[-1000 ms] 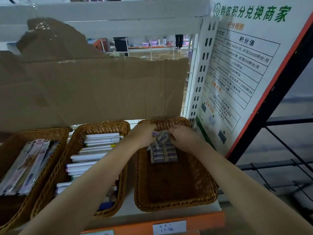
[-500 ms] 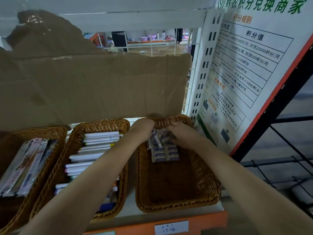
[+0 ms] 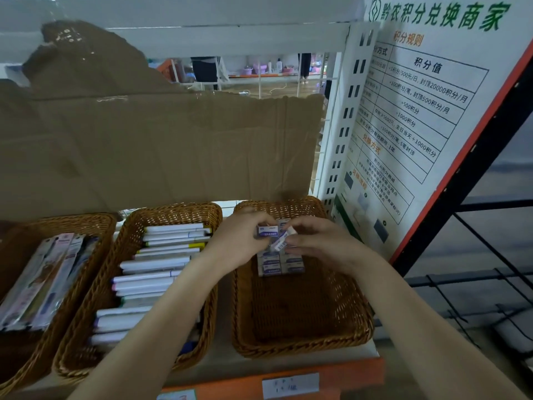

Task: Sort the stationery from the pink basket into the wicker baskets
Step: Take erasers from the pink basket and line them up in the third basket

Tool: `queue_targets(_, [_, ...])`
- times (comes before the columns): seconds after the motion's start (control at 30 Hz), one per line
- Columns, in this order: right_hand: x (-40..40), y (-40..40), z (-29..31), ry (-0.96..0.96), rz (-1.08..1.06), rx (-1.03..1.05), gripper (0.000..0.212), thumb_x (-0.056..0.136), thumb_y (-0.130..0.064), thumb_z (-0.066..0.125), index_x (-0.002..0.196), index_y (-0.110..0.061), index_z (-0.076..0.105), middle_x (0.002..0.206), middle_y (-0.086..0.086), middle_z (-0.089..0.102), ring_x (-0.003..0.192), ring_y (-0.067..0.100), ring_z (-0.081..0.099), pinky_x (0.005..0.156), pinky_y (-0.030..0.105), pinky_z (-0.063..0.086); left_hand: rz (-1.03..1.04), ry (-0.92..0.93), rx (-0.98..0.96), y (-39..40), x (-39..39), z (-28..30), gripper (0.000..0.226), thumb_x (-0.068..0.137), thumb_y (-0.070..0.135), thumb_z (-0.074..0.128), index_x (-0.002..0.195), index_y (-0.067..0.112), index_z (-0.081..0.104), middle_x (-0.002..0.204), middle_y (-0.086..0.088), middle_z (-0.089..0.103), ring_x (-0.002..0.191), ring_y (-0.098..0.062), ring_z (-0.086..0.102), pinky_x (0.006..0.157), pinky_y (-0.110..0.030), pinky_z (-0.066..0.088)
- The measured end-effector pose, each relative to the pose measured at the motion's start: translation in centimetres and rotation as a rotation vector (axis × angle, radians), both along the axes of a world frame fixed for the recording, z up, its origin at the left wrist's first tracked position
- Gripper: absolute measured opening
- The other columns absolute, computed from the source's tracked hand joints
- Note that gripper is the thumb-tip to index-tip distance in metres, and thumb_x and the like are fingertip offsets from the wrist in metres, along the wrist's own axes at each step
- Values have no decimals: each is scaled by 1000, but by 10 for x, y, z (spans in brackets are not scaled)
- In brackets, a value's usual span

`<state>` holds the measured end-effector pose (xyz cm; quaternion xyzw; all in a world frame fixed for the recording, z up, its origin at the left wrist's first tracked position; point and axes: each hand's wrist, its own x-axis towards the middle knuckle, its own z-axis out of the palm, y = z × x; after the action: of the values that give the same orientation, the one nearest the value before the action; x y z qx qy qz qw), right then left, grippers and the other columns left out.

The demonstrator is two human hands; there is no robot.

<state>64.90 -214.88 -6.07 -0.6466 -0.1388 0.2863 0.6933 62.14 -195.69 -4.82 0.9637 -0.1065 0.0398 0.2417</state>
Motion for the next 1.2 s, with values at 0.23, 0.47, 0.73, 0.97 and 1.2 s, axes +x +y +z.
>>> queue_targets(0.23, [-16,2,-3,229,-27,204,26,85,-3,59,110,-8,66,108,11,70,100,21,67,77,29,56,62,-122,-80,-8,-25,-14,23,86,28,67,108,32,62,97,21,53,87,3,48,66,-2,34])
queue_targets(0.47, [-25,-7,-4,-149,-33,-284,20,88,-9,63,104,-20,60,107,4,64,83,10,68,67,19,53,1,-60,108,-9,-36,-23,26,86,34,64,111,30,61,108,11,62,99,-7,51,74,-22,40])
queue_targets(0.73, [-30,3,-16,-648,233,-1034,24,92,-15,55,116,-17,51,115,4,61,101,17,58,74,20,39,-100,50,463,-27,-34,-41,42,88,28,63,126,16,51,124,-4,51,114,-23,50,87,-34,47])
queue_targets(0.97, [-33,8,-31,-849,274,-1181,30,93,-9,49,123,-12,47,125,7,50,111,22,49,83,28,40,-155,116,469,-21,-36,-47,33,91,23,59,123,16,54,124,-3,54,115,-22,50,93,-35,47])
queue_targets(1.2, [-28,5,-37,-1013,248,-1202,30,95,-13,50,126,-13,49,127,3,45,120,19,36,92,32,45,-114,80,479,-24,-32,-45,27,94,13,53,121,13,54,120,-6,54,112,-23,51,88,-33,47])
